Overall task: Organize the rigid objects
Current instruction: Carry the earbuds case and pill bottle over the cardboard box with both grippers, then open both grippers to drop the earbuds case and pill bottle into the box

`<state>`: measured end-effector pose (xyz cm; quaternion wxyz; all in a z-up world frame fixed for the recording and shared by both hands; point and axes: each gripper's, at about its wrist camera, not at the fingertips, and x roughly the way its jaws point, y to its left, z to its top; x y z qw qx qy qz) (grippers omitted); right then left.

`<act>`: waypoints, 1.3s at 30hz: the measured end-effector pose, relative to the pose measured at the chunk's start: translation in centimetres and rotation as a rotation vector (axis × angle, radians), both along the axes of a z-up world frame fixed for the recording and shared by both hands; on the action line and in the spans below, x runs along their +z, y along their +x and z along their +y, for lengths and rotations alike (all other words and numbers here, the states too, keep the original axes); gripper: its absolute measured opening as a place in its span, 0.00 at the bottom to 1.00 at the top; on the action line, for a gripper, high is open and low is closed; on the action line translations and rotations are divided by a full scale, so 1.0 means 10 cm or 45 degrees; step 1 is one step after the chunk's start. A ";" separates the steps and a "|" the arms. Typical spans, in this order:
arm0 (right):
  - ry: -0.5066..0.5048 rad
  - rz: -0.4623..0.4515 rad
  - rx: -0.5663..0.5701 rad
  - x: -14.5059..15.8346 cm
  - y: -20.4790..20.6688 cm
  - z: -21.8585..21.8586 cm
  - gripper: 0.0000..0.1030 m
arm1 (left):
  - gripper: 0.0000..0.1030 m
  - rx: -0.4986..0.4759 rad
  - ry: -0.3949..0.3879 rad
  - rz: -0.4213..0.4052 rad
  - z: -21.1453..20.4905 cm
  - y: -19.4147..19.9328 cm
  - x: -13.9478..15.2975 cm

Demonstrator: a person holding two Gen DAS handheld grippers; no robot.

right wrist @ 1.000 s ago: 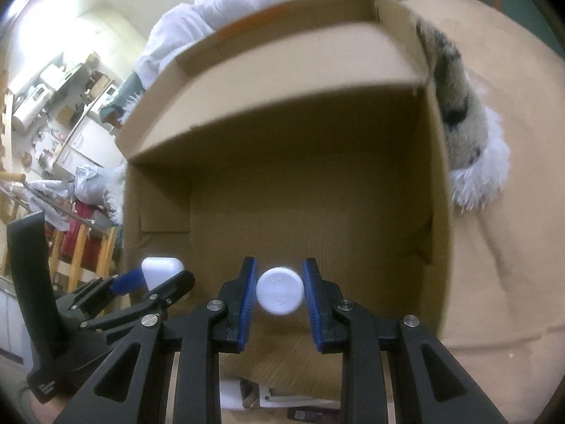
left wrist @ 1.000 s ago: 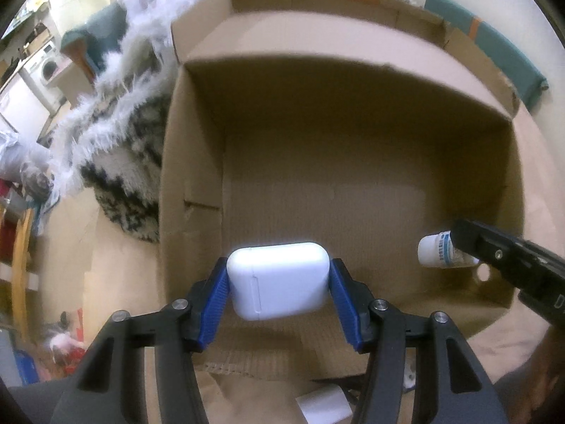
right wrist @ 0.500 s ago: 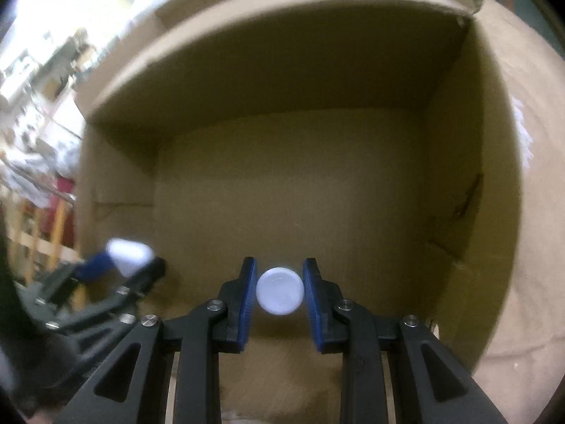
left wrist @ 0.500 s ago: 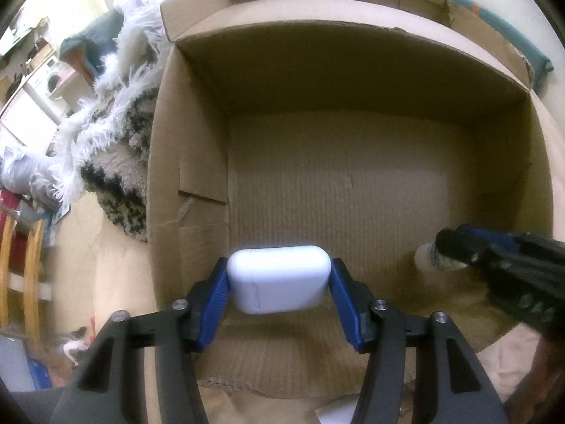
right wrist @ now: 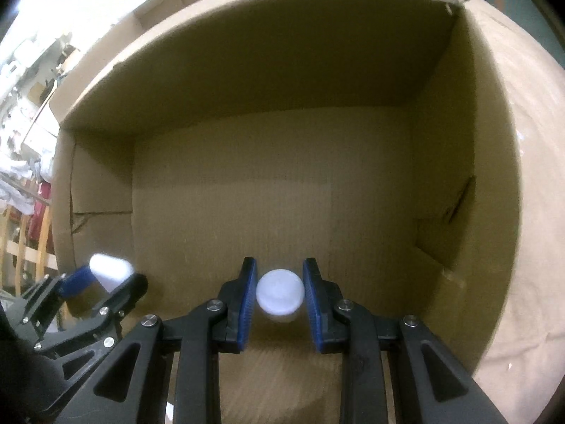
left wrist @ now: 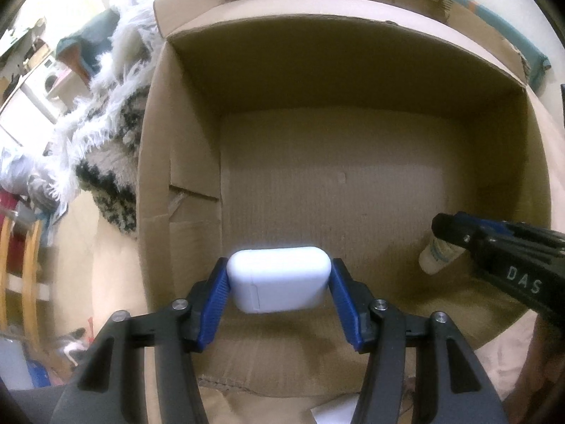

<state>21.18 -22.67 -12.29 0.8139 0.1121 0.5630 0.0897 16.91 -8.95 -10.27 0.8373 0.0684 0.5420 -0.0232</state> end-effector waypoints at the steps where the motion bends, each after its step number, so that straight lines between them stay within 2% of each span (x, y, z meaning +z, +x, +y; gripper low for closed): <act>1: 0.000 -0.009 0.001 0.01 0.00 0.01 0.28 | 0.51 0.001 -0.001 0.000 0.01 0.01 0.00; 3: 0.014 -0.024 -0.004 0.05 -0.02 -0.02 0.37 | 0.51 0.001 -0.006 -0.003 0.04 0.02 0.01; 4: 0.032 -0.036 -0.013 0.08 -0.03 -0.04 0.58 | 0.51 -0.001 -0.003 0.000 0.03 0.02 0.01; 5: 0.072 -0.065 -0.024 0.14 -0.04 -0.06 0.68 | 0.51 -0.005 0.001 0.001 0.03 0.02 0.03; 7: 0.151 -0.128 -0.026 0.25 -0.05 -0.09 0.77 | 0.61 -0.015 0.003 -0.004 0.01 0.02 0.06; 8: 0.157 -0.153 -0.020 0.30 -0.05 -0.08 0.78 | 0.71 -0.020 -0.004 -0.006 0.00 0.02 0.09; 9: 0.156 -0.167 -0.017 0.32 -0.05 -0.07 0.79 | 0.74 -0.021 -0.009 -0.010 -0.02 0.01 0.11; 12: 0.168 -0.170 -0.013 0.33 -0.04 -0.04 0.83 | 0.74 -0.027 -0.011 -0.023 -0.04 0.00 0.15; 21: 0.163 -0.178 -0.012 0.35 -0.02 -0.01 0.83 | 0.74 -0.007 -0.016 -0.016 -0.05 0.01 0.18; 28: 0.143 -0.202 -0.001 0.42 -0.05 -0.02 0.83 | 0.74 0.001 -0.068 -0.012 0.06 -0.02 0.22; 39: 0.128 -0.242 -0.021 0.61 -0.28 -0.06 0.83 | 0.74 0.004 -0.042 -0.138 0.21 -0.19 0.50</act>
